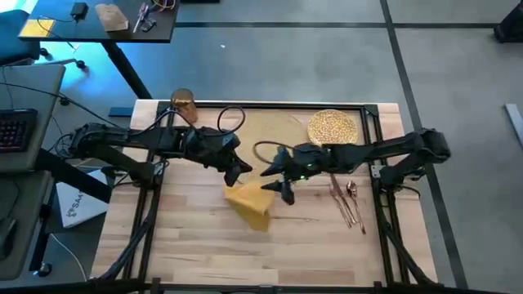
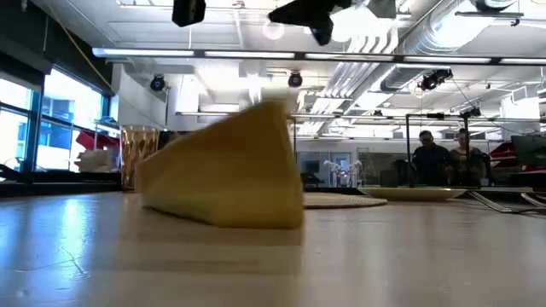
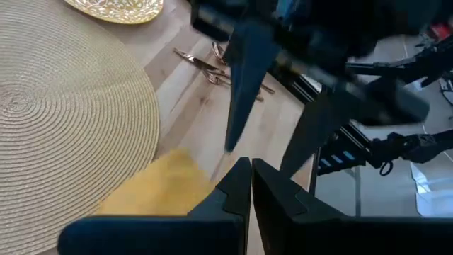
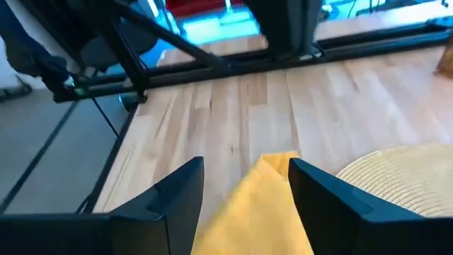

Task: Set table place
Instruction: Fold the yellow table napkin

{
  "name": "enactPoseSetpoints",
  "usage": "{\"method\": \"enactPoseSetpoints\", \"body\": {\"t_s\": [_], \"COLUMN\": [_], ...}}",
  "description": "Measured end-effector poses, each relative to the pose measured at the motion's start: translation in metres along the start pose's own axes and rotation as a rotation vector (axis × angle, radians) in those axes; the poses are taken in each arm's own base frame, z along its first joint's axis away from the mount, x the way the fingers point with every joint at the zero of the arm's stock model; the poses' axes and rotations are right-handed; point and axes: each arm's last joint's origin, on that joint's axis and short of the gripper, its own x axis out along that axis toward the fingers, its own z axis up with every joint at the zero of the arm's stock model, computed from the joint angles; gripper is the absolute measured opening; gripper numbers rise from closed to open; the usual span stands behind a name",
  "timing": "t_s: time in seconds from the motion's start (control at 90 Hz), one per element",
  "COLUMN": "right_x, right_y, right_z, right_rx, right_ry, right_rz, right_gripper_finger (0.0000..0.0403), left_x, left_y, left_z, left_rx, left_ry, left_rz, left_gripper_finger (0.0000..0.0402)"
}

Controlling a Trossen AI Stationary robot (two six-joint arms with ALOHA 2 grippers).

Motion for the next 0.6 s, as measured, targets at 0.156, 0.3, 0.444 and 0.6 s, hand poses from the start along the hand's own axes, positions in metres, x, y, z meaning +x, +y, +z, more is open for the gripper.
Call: {"method": "enactPoseSetpoints", "body": {"t_s": [0.156, 0.3, 0.444, 0.6], "right_x": [0.015, 0.019, 0.024, 0.033], "right_y": [-0.003, -0.005, -0.004, -0.002], "right_z": [-0.013, -0.046, -0.081, -0.105], "right_rx": [0.122, 0.111, -0.113, -0.323], "right_ry": [0.148, 0.340, 0.424, 0.385], "right_rz": [-0.016, -0.050, 0.001, -0.002], "right_gripper_finger": [0.0193, 0.0193, 0.0193, 0.0193], "left_x": [0.000, 0.000, -0.001, -0.001], "left_y": [0.000, -0.001, -0.004, -0.008], "left_z": [-0.003, -0.010, -0.016, -0.022], "left_rx": [0.004, 0.015, 0.020, 0.005], "left_ry": [0.026, 0.072, 0.102, 0.125], "left_rz": [0.010, 0.026, 0.029, 0.025], "left_gripper_finger": [0.0000, 0.0000, 0.0000, 0.0000]}}
